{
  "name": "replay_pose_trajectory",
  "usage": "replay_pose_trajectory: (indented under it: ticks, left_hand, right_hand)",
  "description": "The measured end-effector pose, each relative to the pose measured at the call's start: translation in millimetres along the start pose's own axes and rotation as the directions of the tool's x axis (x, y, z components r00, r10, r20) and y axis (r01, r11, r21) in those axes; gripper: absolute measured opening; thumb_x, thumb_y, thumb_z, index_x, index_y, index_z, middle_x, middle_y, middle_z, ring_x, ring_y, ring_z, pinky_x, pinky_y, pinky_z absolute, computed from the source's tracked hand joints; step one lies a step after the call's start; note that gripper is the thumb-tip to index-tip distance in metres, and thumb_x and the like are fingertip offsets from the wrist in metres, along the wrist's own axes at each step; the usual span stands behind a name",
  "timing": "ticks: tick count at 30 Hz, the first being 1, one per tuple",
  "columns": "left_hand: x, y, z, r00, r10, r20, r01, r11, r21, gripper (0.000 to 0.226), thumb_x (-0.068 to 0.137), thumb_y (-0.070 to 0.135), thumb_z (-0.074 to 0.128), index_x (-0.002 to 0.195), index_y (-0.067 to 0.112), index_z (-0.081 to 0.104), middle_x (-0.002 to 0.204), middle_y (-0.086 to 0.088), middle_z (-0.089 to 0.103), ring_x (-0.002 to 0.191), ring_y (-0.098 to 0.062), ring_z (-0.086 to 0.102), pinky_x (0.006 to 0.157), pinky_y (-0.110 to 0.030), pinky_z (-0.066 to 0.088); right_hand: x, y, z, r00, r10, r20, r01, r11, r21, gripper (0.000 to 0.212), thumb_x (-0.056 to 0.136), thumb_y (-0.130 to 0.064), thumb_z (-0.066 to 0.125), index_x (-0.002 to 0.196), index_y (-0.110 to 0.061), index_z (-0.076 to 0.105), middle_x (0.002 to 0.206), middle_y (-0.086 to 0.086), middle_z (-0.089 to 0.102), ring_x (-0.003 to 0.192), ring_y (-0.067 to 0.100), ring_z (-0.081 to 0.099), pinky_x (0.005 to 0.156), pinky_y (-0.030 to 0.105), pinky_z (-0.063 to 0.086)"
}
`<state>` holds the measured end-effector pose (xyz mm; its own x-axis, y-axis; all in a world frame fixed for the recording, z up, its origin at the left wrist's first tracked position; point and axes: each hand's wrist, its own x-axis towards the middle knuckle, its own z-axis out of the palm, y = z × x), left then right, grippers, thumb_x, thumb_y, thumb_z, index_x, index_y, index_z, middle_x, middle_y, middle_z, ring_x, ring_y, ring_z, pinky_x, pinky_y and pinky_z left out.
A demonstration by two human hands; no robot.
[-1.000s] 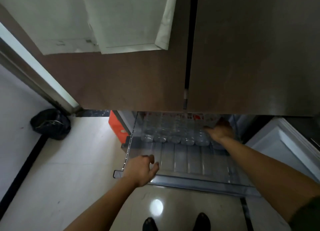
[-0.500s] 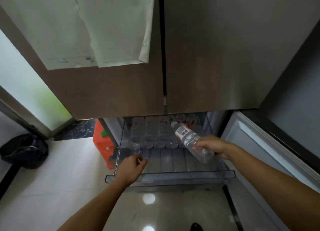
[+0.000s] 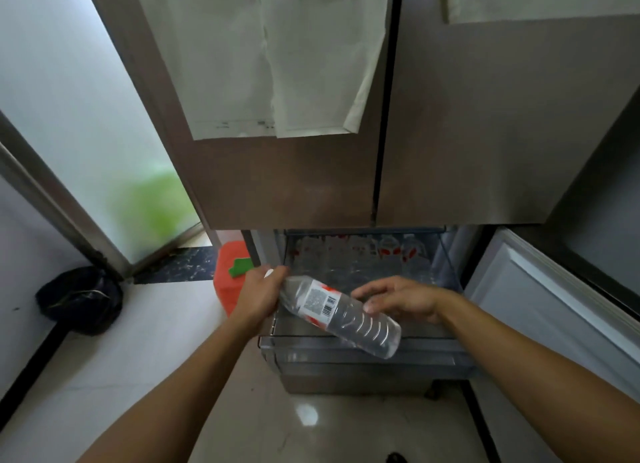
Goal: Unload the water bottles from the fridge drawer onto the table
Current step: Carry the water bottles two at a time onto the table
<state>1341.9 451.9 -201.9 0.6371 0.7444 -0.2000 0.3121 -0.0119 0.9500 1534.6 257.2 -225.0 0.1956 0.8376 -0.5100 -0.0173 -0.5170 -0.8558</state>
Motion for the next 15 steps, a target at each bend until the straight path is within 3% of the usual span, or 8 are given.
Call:
replay_pose_trajectory:
  ticks: [2,4,6,8,12,15]
  left_hand:
    - [1,3,-9,0.996,0.069,-0.058,-0.065,0.995,0.076,0.021,0.09,0.016,0.055,0.072,0.005,0.057,0.06,-0.006,0.055,0.048,-0.011,0.053,0.047,-0.025,0.039]
    - [1,0,-18,0.991,0.079,-0.104,-0.071,0.994,0.086,0.02,0.088,0.012,0.057,0.076,-0.003,0.06,0.061,-0.009,0.058,0.046,-0.006,0.055,0.045,-0.021,0.042]
    - [3,-6,-27,0.985,0.051,-0.165,-0.042,0.997,0.061,0.019,0.087,0.012,0.057,0.079,-0.005,0.061,0.069,-0.017,0.062,0.056,-0.016,0.061,0.05,-0.026,0.048]
    - [4,-10,-33,0.973,0.024,-0.231,-0.013,0.999,0.047,0.019,0.087,0.013,0.057,0.07,0.004,0.06,0.065,-0.012,0.062,0.059,-0.021,0.06,0.051,-0.03,0.046]
    - [9,-13,-35,0.964,0.001,-0.266,0.019,0.997,0.074,0.032,0.09,0.012,0.056,0.058,0.016,0.054,0.047,0.01,0.056,0.046,-0.003,0.054,0.046,-0.019,0.04]
    - [14,-10,-31,0.963,0.01,-0.27,0.022,0.993,0.114,0.033,0.091,0.013,0.056,0.059,0.019,0.054,0.045,0.017,0.055,0.045,0.001,0.054,0.044,-0.014,0.038]
  right_hand:
    - [25,2,-11,0.975,0.023,-0.22,-0.003,0.996,0.087,0.038,0.084,-0.019,0.073,0.12,-0.013,0.062,0.101,0.009,0.073,0.085,0.019,0.067,0.068,0.029,0.049]
    - [58,12,-28,0.889,0.094,-0.448,-0.056,0.994,0.098,0.026,0.086,-0.02,0.072,0.109,-0.01,0.064,0.083,0.007,0.07,0.067,0.014,0.063,0.054,0.024,0.047]
    - [96,28,-45,0.825,0.17,-0.539,-0.131,0.985,0.109,0.025,0.086,-0.023,0.072,0.102,-0.008,0.062,0.075,0.008,0.063,0.057,0.017,0.057,0.048,0.024,0.046]
    - [130,40,-52,0.813,0.232,-0.533,-0.188,0.973,0.136,0.044,0.083,-0.033,0.074,0.113,-0.004,0.06,0.094,0.014,0.067,0.075,0.026,0.064,0.062,0.032,0.054]
    - [186,48,-55,0.798,0.206,-0.567,-0.257,0.966,-0.011,0.09,0.069,-0.065,0.071,0.134,-0.007,0.053,0.134,0.009,0.058,0.115,0.032,0.058,0.093,0.035,0.05]
    - [201,47,-56,0.782,0.158,-0.602,-0.295,0.946,-0.134,0.094,0.074,-0.065,0.067,0.144,-0.008,0.04,0.144,0.012,0.049,0.125,0.033,0.052,0.1,0.034,0.044]
